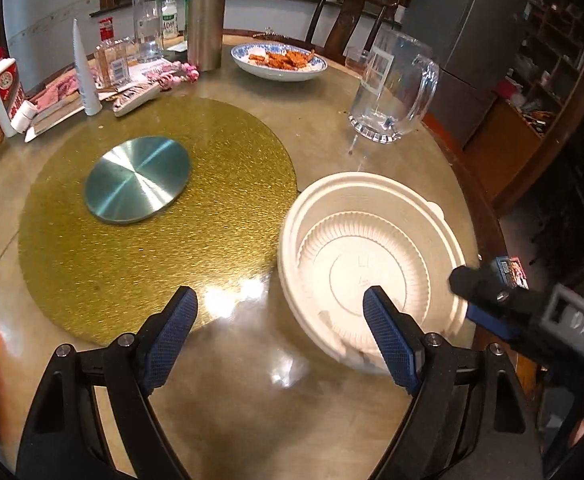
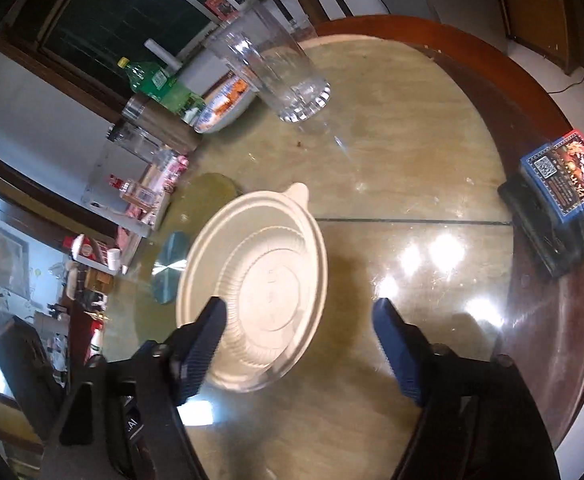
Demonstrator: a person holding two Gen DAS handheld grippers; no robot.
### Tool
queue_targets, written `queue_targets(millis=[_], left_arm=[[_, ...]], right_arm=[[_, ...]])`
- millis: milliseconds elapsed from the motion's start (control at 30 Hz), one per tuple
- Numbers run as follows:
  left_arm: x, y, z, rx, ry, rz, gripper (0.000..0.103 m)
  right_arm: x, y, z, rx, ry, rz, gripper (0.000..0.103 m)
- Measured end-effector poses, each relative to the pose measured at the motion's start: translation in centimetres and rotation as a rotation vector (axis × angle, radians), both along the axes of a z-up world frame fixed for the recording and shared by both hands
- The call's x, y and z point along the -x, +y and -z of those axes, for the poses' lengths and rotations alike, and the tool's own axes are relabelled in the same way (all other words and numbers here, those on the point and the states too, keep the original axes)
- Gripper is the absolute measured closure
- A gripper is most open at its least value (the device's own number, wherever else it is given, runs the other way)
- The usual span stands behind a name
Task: Organize plates and bowls
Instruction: 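Withdraw both tools and reach toward the remaining cream ribbed bowl, then grasp the rim of the remaining cream bowl with both tools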
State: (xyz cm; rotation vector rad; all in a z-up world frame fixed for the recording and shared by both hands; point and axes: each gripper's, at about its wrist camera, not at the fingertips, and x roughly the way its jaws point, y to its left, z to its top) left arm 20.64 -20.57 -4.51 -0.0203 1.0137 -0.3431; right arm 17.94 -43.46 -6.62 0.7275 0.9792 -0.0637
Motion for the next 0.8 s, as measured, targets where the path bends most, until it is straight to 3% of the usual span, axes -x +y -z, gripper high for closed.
queue_targets(millis=[100, 133, 167, 267, 367, 800], left_arm=[[-0.4, -0.6, 0.4, -0.022, -0.016, -0.009, 0.018], [-0.5, -0.8, 0.6, -0.037, -0.019, -0.010, 0.031], [-0.7, -1.0, 1.0, -0.060, -0.007, -0.003, 0.062], [-1.1, -0.9, 1.7, -0.051, 0.038, 0.012, 0.085], [-0.4, -0.6, 1.5, -0.080, 0.018, 0.013, 0.088], [3.2, 3.1, -0.1, -0.090, -0.043, 0.002, 0.087]], right_arm=[[-0.3, 0.0, 0.6, 0.001, 0.012, 0.009, 0.057], [-0.4, 0.1, 0.7, 0.007, 0.017, 0.006, 0.068], [-0.5, 0.3, 0.9, 0.015, 0.026, 0.000, 0.081], [-0.3, 0.9, 1.1, -0.010, 0.010, -0.031, 0.086], [0.1, 2.1, 0.5, 0.018, -0.002, -0.052, 0.092], [3.2, 6.1, -0.9, 0.039, -0.043, -0.096, 0.092]])
